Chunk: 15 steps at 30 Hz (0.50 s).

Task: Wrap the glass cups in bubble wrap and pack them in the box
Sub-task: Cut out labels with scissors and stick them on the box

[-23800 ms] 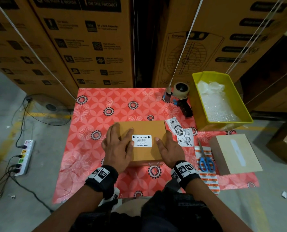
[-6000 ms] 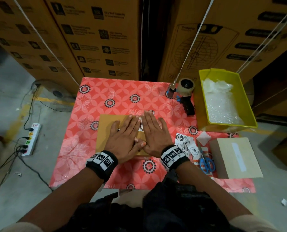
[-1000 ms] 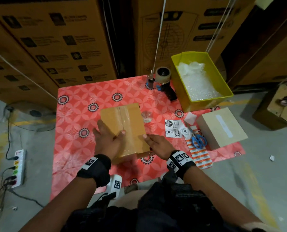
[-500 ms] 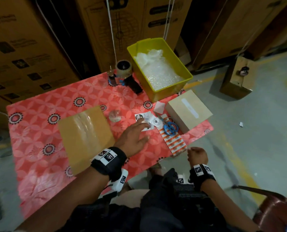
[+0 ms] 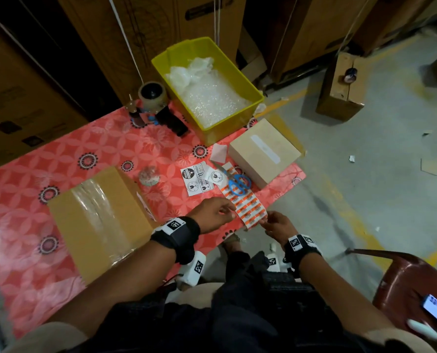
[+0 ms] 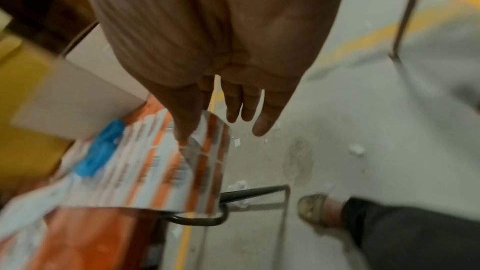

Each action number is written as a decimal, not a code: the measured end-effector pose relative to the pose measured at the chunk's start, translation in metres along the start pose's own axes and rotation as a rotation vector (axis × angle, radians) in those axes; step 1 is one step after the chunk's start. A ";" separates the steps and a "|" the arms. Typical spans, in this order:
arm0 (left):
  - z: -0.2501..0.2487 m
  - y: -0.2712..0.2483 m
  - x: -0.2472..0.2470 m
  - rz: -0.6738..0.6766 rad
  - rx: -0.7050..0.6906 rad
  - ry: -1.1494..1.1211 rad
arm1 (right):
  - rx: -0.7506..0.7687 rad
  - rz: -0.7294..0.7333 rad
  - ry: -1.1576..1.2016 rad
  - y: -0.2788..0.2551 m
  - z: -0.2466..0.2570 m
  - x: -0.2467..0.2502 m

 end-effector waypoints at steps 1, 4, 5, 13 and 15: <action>0.002 0.000 -0.002 0.008 0.016 -0.005 | 0.029 0.001 -0.072 0.001 -0.001 0.004; 0.009 0.001 -0.008 0.029 0.051 -0.064 | 0.043 0.003 -0.129 -0.002 -0.006 0.017; 0.011 0.000 -0.011 0.036 0.072 -0.089 | 0.029 0.007 -0.093 -0.005 -0.006 0.019; 0.016 -0.006 -0.040 0.145 0.181 -0.353 | -0.074 0.178 0.358 -0.045 0.016 0.003; 0.012 -0.006 -0.042 0.157 0.159 -0.407 | -0.032 0.231 0.457 -0.052 0.026 -0.002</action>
Point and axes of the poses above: each hand's wrist, its own y-axis towards the middle knuckle, its own x-axis out of the back of the hand, z = x × y, the point moved 9 cm from there along y, towards the middle knuckle, and after that the axes turned 2 degrees about x, right-handed, at the moved point
